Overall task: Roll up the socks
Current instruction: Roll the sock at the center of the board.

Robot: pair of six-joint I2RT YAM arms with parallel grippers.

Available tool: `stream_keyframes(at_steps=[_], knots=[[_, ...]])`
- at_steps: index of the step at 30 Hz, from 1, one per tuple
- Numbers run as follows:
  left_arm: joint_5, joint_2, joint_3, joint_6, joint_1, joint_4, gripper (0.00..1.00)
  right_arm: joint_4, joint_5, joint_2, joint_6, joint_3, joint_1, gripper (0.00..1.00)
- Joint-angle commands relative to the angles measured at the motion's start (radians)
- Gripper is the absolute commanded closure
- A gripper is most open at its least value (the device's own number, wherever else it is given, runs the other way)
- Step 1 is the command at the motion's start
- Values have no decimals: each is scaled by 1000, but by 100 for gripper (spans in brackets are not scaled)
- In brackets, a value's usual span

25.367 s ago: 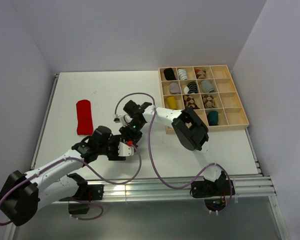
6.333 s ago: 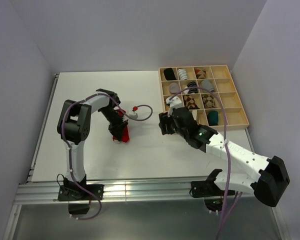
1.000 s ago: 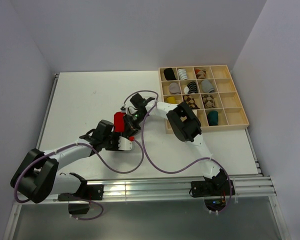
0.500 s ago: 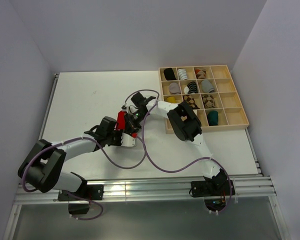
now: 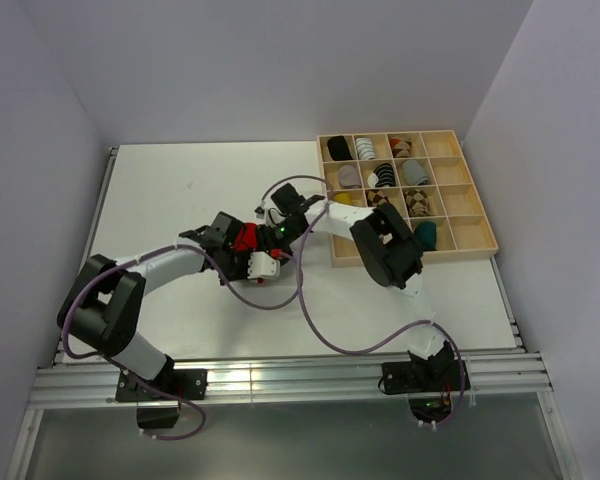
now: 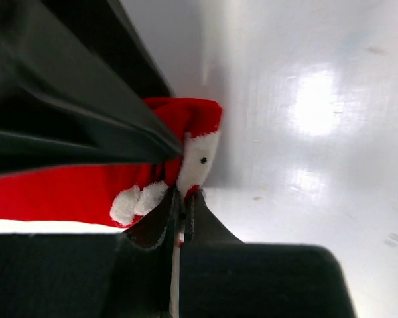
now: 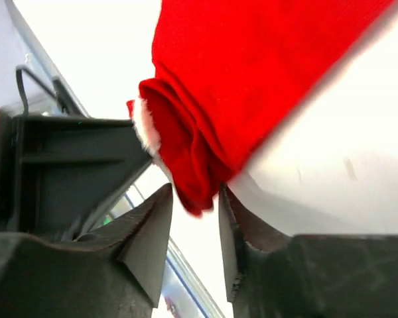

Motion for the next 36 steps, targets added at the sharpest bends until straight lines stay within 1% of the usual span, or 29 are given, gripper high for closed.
stream_keyframes(at_steps=[1,2,4,8,10,12,13,14,15,16,17,18,19,20,21,22,23,24,25,27,28,30,34,36], knots=[[171,50,96,-35,38,-283,100,173,206,-176,73,-120,-31,58],[185,65,117,-31,59,-313,100,205,229,-237,87,-183,-35,57],[213,114,175,-18,73,-408,100,254,295,-285,121,-227,-48,57],[276,205,280,17,117,-534,100,314,407,-398,161,-347,-55,57],[282,262,318,15,130,-575,100,363,461,-472,173,-422,-55,57],[296,326,386,28,145,-663,100,418,527,-524,179,-479,-55,58],[306,348,410,46,153,-698,100,429,553,-573,176,-532,-55,58],[320,369,463,63,159,-738,100,446,581,-602,173,-562,-54,59],[335,415,490,70,165,-817,100,481,634,-630,171,-594,-54,59],[342,437,514,69,170,-844,100,494,657,-688,167,-663,-49,59],[348,457,557,89,179,-882,100,533,671,-716,158,-697,-43,60],[354,498,577,97,182,-938,100,590,720,-743,147,-732,-37,60],[352,515,594,92,188,-944,100,616,748,-800,113,-793,-26,60],[345,539,608,71,190,-942,100,661,765,-822,86,-817,10,60],[339,547,608,71,190,-944,100,675,823,-843,58,-836,33,59],[325,558,610,63,190,-942,100,684,846,-858,3,-853,62,59],[326,569,616,55,190,-945,100,687,880,-866,-31,-852,96,58],[325,590,616,52,190,-945,100,684,891,-860,-63,-844,160,58],[323,602,617,49,190,-942,100,682,917,-849,-122,-823,190,58],[323,633,620,37,191,-942,100,687,918,-802,-184,-803,274,58],[323,642,624,29,191,-942,100,693,927,-782,-230,-785,297,58],[325,668,631,20,191,-942,100,713,931,-719,-270,-763,360,58],[328,687,637,18,196,-944,100,725,906,-633,-344,-694,415,57],[322,690,634,20,197,-944,100,730,883,-601,-371,-662,431,54]])
